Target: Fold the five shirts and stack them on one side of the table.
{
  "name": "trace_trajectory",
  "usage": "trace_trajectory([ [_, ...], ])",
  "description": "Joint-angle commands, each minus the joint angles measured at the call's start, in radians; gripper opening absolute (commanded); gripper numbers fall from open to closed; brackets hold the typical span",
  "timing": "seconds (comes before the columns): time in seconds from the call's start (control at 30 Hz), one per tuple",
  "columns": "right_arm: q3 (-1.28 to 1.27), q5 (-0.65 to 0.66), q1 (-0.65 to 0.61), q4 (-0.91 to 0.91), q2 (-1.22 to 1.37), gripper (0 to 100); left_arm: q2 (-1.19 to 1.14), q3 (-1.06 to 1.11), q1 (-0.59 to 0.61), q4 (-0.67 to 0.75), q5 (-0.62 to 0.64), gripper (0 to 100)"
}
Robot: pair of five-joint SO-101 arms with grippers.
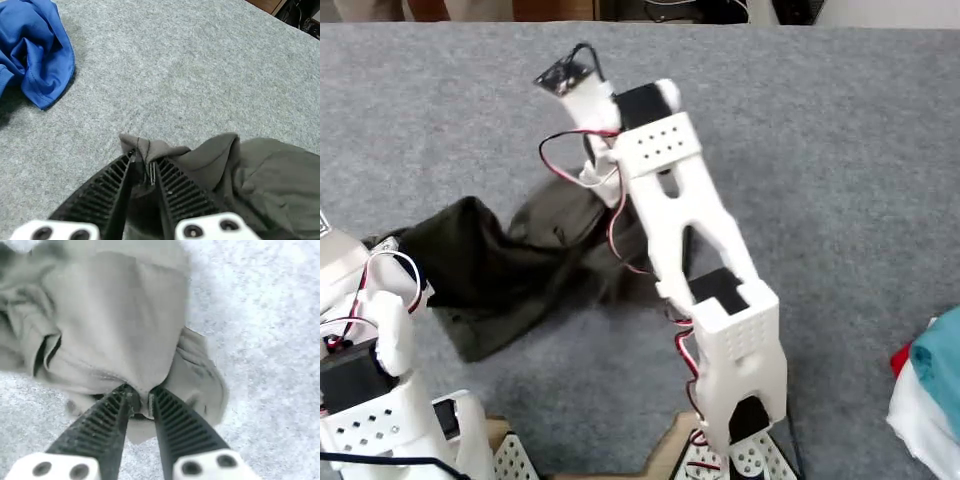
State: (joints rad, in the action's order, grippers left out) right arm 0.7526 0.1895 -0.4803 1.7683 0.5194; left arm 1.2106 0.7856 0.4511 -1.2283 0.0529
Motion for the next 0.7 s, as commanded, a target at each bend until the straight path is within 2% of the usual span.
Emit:
trace_trajectory([
  [0.0,0.025,0.018,0.021,0.017,-0.11,0.5,0.008,-0.008,0.009,-0.005,-0.003,2],
  [0.23,-0.205,0.084,0.015,0.008,-0.124,6.0,0.008,-0.008,0.009,-0.005,-0.003,2],
  [0.4,-0.392,0.121,0.007,-0.124,-0.131,15.0,0.008,-0.003,0.008,-0.005,-0.003,2],
  [0.67,-0.409,0.147,-0.119,-0.11,-0.251,18.0,0.008,-0.003,0.008,-0.005,-0.003,2],
])
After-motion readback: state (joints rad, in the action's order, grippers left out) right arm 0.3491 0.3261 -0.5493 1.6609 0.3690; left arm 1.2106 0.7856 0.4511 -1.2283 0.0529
